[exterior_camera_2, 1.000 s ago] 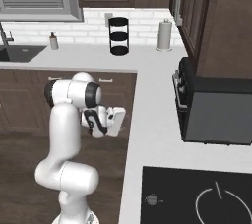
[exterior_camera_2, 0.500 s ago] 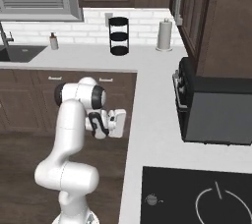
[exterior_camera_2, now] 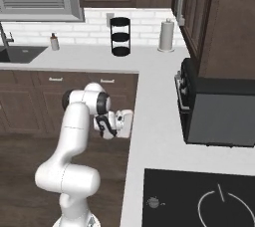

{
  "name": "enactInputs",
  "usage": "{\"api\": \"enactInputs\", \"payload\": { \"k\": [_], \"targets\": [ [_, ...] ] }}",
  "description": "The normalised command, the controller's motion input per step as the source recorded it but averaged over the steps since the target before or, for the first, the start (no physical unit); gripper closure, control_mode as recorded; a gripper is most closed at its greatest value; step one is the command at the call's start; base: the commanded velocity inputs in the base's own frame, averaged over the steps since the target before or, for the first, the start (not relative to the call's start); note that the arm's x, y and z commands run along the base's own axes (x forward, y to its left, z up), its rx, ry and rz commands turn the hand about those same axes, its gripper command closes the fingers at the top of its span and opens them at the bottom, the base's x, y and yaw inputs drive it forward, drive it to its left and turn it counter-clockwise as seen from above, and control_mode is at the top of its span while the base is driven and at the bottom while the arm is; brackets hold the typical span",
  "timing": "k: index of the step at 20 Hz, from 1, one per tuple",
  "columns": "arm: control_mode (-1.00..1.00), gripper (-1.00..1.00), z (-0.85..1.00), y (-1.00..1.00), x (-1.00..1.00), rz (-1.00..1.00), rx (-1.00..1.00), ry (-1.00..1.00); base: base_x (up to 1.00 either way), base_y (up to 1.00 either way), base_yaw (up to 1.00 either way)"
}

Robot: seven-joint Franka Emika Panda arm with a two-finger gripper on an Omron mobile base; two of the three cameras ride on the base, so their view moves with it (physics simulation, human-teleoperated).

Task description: Take a straw from the drawer in front and place it inside the glass cup on the dining counter.

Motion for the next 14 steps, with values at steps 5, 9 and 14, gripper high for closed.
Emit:
{"api": "enactInputs", "payload": {
  "k": [5,9,14],
  "targets": [
    [-1.00,-1.00,-0.32,-0.02,0.53,0.01,-0.02,0.09,0.00,0.00,0.00],
    [-1.00,-1.00,-0.21,-0.10,0.50,0.01,0.00,0.02,0.00,0.00,0.00],
    [-1.00,-1.00,-0.30,-0.13,0.55,0.04,0.00,0.00,0.00,0.00,0.00]
  ]
}}
